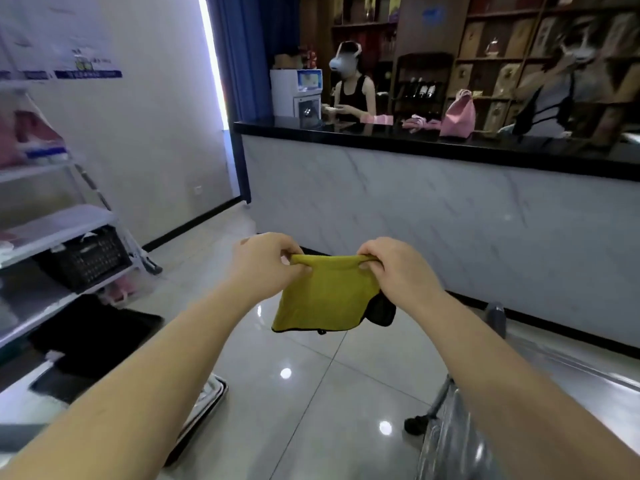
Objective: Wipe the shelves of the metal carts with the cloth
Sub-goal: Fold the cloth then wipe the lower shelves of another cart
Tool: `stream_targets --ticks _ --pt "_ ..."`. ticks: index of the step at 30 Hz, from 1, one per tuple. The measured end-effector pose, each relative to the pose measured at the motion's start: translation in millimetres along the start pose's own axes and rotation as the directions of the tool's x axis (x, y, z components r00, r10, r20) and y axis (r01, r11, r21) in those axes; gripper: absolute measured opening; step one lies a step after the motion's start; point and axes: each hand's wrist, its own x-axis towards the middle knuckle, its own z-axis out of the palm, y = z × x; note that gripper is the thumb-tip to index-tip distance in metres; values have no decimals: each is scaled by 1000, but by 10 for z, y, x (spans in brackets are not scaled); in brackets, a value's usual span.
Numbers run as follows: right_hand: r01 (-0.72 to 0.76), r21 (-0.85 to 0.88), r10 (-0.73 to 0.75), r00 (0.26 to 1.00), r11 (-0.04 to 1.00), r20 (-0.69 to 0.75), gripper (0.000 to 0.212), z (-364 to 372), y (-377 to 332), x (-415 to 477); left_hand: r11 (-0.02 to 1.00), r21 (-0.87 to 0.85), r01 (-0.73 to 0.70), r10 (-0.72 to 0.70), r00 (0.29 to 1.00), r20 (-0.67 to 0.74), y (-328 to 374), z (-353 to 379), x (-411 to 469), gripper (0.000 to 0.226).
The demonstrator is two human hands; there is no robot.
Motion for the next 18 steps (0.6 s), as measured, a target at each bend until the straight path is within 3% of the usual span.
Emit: stream_targets --ticks 3,8,11,18 --pt "-15 -16 14 997 1000 -78 13 266 150 429 997 -29 -70 69 997 -30 -309 132 562 7" --pt "40 -198 -65 991 979 -121 25 740 612 1149 936 245 -252 270 962 -45 -674 595 1526 11" --pt "56 -237 -87 989 970 -122 32 988 956 1465 899 302 -317 331 943 5 -774 860 1927 14" --pt "-140 -144 121 983 980 -135 35 1509 1971 2373 875 302 -379 355 925 133 -897 1642 3289 15"
